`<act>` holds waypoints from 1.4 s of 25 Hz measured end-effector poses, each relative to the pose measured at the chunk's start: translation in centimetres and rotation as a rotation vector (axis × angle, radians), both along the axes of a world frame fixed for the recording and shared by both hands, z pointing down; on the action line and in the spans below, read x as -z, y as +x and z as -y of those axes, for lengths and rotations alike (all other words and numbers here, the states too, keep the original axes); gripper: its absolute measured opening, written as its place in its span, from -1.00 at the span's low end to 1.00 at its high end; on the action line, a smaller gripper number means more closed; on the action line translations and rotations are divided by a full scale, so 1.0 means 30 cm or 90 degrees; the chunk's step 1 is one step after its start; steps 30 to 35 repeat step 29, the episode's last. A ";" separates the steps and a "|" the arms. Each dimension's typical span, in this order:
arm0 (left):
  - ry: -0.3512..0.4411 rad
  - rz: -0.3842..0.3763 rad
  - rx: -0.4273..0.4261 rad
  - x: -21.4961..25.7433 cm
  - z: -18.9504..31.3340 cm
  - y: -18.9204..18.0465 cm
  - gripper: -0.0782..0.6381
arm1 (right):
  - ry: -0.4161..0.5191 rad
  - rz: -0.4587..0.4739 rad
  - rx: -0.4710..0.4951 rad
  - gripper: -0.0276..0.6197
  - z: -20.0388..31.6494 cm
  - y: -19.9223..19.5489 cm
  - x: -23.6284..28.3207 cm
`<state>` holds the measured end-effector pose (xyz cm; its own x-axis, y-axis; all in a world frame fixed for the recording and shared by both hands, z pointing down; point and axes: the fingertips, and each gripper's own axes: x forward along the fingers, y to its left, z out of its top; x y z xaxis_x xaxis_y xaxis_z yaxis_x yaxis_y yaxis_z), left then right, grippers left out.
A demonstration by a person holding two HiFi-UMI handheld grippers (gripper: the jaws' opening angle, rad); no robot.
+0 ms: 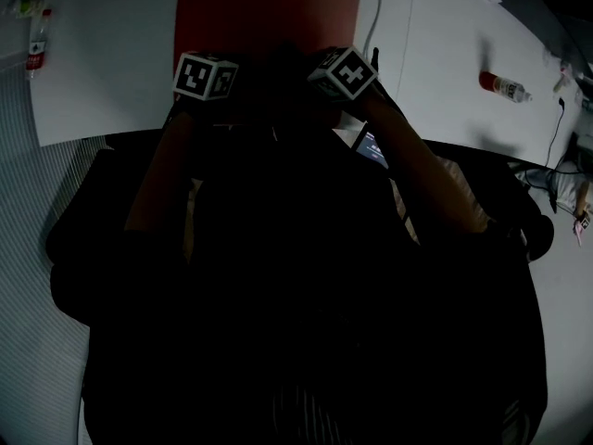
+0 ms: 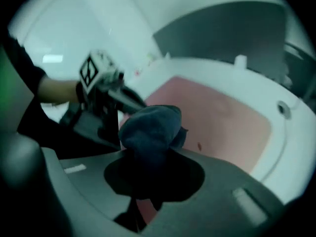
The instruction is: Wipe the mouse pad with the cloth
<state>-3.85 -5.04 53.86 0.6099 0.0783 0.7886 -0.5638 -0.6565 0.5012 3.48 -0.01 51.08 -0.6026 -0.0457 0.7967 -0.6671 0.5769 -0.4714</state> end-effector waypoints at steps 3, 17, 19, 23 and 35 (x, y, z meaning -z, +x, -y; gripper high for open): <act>-0.008 -0.178 0.043 0.228 -0.019 0.131 -0.77 | 0.088 0.120 -0.152 -0.71 0.078 0.067 0.226; 0.289 -0.384 -0.134 0.953 -0.055 0.329 -0.77 | 0.365 0.235 -0.363 -0.72 0.050 0.237 0.915; 0.311 -0.416 -0.127 1.029 -0.050 0.362 -0.77 | 0.388 0.239 -0.373 -0.72 0.051 0.234 0.958; 0.351 -0.451 -0.136 1.138 -0.056 0.399 -0.77 | 0.425 0.231 -0.382 -0.72 0.058 0.228 1.011; 0.343 -0.450 -0.136 1.154 -0.048 0.308 -0.77 | 0.429 0.237 -0.368 -0.72 0.084 0.149 1.027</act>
